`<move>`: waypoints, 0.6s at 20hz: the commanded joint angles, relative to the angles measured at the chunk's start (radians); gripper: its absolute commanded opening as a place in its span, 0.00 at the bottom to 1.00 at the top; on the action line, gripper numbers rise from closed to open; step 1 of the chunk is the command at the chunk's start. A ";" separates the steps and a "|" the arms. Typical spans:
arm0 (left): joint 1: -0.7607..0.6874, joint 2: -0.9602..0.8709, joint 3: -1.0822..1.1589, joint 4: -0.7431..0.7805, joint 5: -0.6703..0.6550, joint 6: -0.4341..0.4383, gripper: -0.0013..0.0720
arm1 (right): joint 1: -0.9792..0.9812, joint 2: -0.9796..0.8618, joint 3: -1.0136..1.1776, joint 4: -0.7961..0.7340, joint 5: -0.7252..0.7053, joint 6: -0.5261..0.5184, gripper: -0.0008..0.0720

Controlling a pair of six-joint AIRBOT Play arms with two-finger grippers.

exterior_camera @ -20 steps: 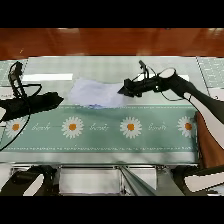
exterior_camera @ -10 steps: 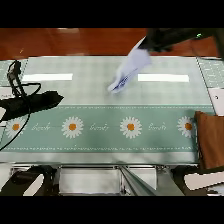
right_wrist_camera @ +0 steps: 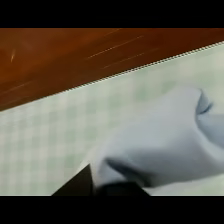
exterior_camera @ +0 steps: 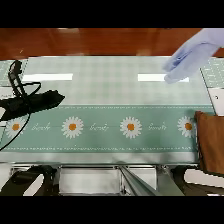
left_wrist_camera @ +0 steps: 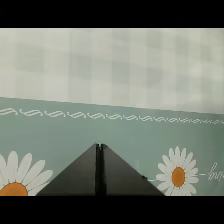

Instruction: Fold the shirts.

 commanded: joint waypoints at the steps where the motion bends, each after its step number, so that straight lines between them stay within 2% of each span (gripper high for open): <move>1: 0.000 0.001 0.000 -0.003 -0.001 0.009 0.04 | -0.200 0.042 -0.025 0.012 0.157 0.008 0.04; 3: 0.000 0.000 0.000 -0.003 0.001 0.009 0.04 | -0.272 0.081 -0.104 -0.038 0.224 0.011 0.04; 6: 0.000 0.000 0.000 -0.003 0.031 0.009 0.04 | -0.341 0.153 -0.217 -0.240 0.301 0.007 0.04; 9: 0.000 0.000 0.000 -0.003 0.090 0.009 0.04 | -0.410 0.235 -0.357 -0.318 0.300 0.025 0.04; 12: 0.000 0.000 0.000 -0.003 0.115 0.016 0.04 | -0.509 0.329 -0.492 -0.486 0.301 0.013 0.04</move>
